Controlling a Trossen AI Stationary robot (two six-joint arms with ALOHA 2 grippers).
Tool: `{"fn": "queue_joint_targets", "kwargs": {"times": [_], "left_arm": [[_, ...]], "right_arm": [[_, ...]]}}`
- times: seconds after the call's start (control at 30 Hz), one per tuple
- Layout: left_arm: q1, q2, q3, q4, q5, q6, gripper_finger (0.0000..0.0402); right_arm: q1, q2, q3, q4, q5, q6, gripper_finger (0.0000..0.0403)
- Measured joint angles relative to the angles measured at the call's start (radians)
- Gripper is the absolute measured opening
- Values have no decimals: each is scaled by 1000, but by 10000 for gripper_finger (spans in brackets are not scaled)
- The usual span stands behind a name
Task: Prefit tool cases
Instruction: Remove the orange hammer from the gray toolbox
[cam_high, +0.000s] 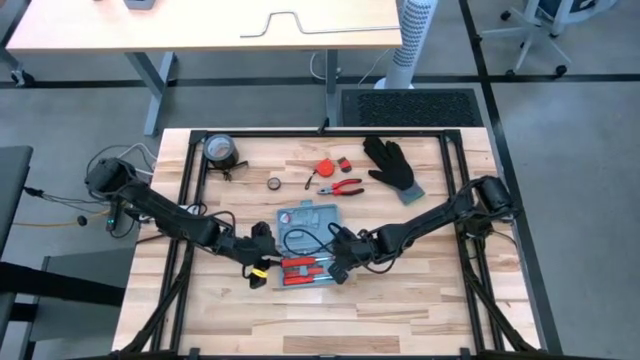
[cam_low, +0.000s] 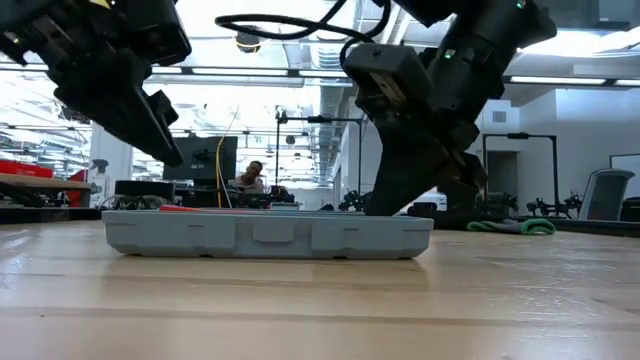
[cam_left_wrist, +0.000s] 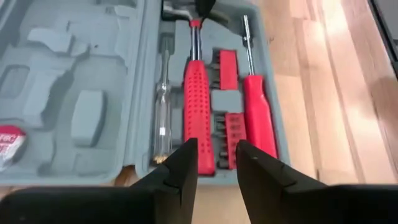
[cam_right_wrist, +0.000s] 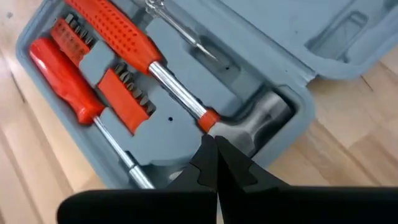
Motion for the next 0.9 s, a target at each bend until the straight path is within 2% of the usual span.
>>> {"fn": "queue_joint_targets", "kwargs": {"times": [0.2, 0.43, 0.63, 0.9], "left_arm": [[8, 21, 0, -12, -18, 30, 103], [31, 24, 0, 14, 87, 113, 103], [32, 30, 1, 38, 81, 127, 103], [37, 187, 59, 32, 86, 143, 103]], "right_arm": [[-15, 0, -12, 8, -13, 23, 0], [-20, 0, -19, 15, -22, 25, 0], [-26, 1, -19, 25, -26, 25, 0], [-26, 3, -21, 43, -26, 25, 0]]}}
